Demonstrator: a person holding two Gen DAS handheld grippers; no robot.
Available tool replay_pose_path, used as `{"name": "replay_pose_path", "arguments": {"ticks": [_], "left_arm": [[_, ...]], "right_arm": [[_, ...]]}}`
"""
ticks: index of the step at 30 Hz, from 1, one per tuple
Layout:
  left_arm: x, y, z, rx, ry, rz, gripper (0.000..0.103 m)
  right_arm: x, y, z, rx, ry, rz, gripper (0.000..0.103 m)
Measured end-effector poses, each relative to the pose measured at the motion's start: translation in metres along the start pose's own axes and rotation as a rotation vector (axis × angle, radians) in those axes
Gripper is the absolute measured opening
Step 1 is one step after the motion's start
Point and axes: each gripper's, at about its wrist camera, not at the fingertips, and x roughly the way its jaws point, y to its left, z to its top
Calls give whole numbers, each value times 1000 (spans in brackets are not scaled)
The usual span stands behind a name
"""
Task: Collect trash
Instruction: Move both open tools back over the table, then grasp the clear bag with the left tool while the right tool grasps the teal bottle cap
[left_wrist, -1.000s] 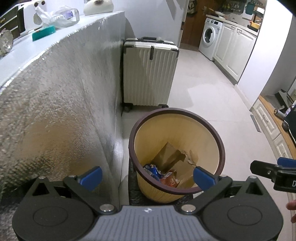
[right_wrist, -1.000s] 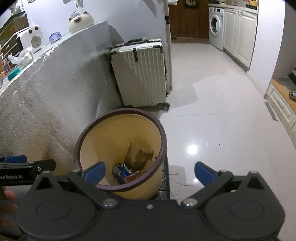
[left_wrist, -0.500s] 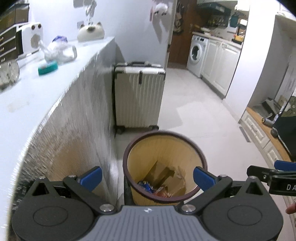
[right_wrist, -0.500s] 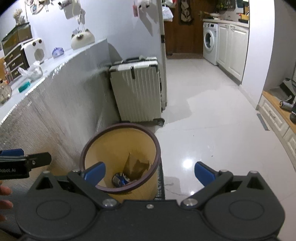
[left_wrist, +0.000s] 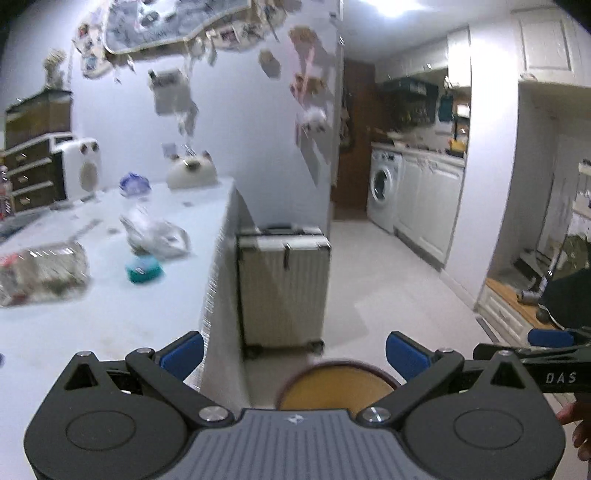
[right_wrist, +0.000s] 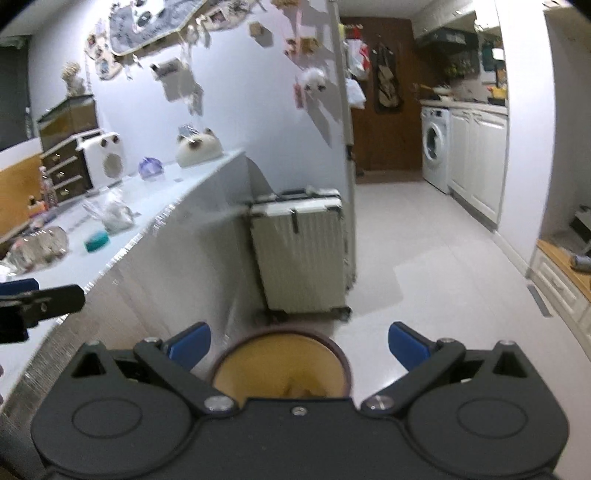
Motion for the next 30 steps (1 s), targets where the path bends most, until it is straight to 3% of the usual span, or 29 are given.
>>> {"name": "replay_pose_path", "arguments": {"ticks": [7, 15, 30], "left_arm": [[-28, 52, 18, -14, -86, 94, 103], [-41, 139, 27, -52, -84, 227, 103], [-55, 339, 31, -186, -76, 266, 103]], "right_arm": [[17, 40, 13, -37, -33, 93, 103], [33, 92, 25, -87, -43, 165, 103], [62, 169, 35, -111, -70, 231, 103]]}}
